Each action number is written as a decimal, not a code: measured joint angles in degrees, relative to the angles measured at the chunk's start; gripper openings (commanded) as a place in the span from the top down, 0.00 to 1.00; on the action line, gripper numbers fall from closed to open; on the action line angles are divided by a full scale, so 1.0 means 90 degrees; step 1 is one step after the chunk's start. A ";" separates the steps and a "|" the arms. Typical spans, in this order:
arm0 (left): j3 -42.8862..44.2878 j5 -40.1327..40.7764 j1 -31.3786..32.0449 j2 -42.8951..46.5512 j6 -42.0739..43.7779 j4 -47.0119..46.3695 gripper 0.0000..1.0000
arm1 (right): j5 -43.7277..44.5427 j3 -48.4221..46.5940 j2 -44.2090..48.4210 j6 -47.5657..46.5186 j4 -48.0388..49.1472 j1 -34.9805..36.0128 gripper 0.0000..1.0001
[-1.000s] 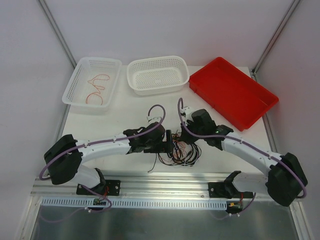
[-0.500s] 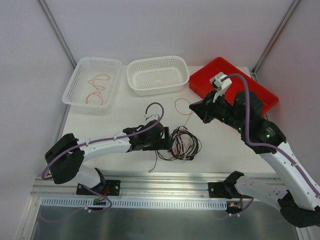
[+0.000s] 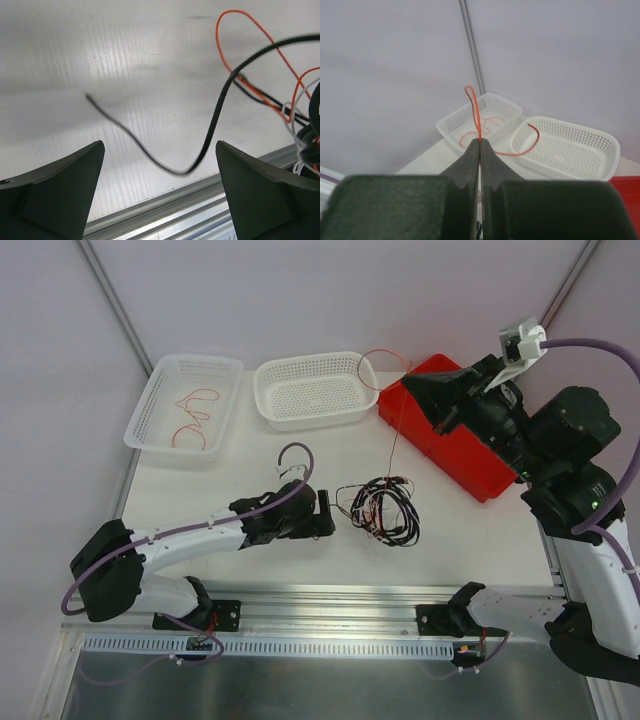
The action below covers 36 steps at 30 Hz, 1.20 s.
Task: Untangle the cables
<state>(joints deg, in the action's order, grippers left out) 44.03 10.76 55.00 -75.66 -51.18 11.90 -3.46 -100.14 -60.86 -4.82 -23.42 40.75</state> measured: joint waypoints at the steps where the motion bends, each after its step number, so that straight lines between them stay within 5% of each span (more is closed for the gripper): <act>1: -0.0007 0.0034 0.0000 0.0109 0.0044 -0.0007 0.04 | 0.0000 -0.0066 -0.0027 0.0024 0.0109 0.0000 0.99; 8: -0.0393 0.0238 0.0000 0.1421 0.0529 -0.0061 0.02 | 0.0032 0.0537 0.0070 0.0367 0.0340 -0.0002 0.99; 14: -0.0891 0.0316 0.0000 0.2676 0.0782 -0.0095 0.02 | 0.0192 0.3548 0.0527 0.1107 0.0376 0.0000 0.99; 18: -0.1139 0.0313 0.0000 0.3041 0.0784 -0.0092 0.01 | 0.0223 0.5047 0.0078 0.1574 -0.0114 0.0051 0.82; 20: -0.1207 0.0306 0.0000 0.3045 0.0780 -0.0092 0.01 | 0.0367 0.5581 -0.0163 0.1741 -0.0340 0.0236 0.71; 21: -0.1234 0.0301 0.0000 0.3016 0.0775 -0.0090 0.01 | 0.0464 0.5753 -0.0214 0.1792 -0.0454 0.0325 0.54; 24: -0.1241 0.0192 0.0000 0.2800 0.0760 -0.0097 0.01 | 0.0682 0.6154 -0.0177 0.1894 -0.0731 0.0532 0.40; 31: -0.1219 -0.0160 0.0002 0.1991 0.0719 -0.0124 0.01 | 0.1525 0.6212 0.0724 0.1870 -0.0952 0.0262 0.37; 36: -0.0959 -0.0444 0.0005 0.1292 0.0690 -0.0233 0.01 | 0.1834 0.6341 0.1212 0.1904 -0.0969 -0.0787 0.40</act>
<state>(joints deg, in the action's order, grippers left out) 35.40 6.76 55.05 -64.03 -44.97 9.80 13.04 -43.07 -49.95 12.32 -32.14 33.67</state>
